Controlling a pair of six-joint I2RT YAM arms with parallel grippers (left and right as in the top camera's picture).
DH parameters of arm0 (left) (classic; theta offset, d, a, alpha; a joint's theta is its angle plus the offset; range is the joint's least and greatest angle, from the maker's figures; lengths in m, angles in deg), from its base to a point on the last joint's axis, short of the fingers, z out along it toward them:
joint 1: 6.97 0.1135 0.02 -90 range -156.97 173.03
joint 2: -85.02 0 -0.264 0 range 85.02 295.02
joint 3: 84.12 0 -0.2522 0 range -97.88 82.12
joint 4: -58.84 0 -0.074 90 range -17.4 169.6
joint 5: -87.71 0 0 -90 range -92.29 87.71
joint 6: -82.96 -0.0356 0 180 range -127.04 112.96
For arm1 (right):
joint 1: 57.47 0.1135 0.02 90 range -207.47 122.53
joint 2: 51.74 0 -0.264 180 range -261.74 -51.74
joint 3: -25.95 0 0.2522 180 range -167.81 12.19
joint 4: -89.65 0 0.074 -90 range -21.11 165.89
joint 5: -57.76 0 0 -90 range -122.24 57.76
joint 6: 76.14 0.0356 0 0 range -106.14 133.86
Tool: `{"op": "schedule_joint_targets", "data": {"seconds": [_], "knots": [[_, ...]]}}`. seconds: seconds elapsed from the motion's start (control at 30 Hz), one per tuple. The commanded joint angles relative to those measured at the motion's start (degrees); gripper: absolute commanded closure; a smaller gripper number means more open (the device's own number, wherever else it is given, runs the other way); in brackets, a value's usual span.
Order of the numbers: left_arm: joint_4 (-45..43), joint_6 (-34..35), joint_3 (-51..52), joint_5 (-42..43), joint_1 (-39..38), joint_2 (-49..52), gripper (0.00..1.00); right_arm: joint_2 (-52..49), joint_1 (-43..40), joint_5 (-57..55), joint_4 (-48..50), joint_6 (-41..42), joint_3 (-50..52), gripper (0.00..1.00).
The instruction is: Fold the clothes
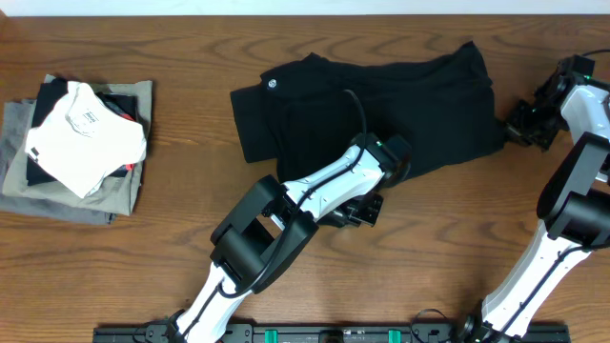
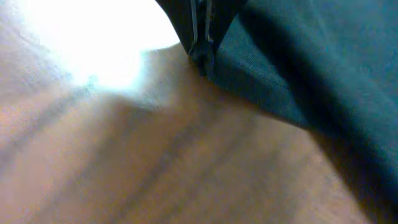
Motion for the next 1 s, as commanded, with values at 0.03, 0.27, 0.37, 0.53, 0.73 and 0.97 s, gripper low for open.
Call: {"op": "schedule_joint_targets", "data": {"seconds": [0.03, 0.27, 0.37, 0.53, 0.73, 0.97], "knots": [[4.4, -1.8, 0.1, 0.8, -0.1, -4.5, 0.94, 2.4, -0.4, -9.7, -4.1, 6.8, 0.8, 0.99], [12.8, -4.0, 0.1, 0.8, -0.1, -8.2, 0.94, 13.1, -0.8, -14.5, -11.0, 12.4, 0.8, 0.99], [15.0, -4.0, 0.1, 0.2, 0.0, -8.4, 0.94, 18.0, -0.9, -16.0, -14.1, 13.5, 0.8, 0.99], [21.2, -3.9, 0.1, -4.9, 0.1, -8.4, 0.94, 24.8, -0.9, -22.6, -20.1, 15.5, 0.8, 0.99], [25.0, -2.1, 0.1, -9.5, 0.1, -8.4, 0.94, 28.2, -0.9, -26.1, -27.3, 18.2, 1.4, 0.99], [29.7, -1.2, 0.1, -12.4, 0.3, -8.4, 0.84, 28.2, -0.9, -28.5, -28.4, 20.3, 3.8, 0.99]]}}
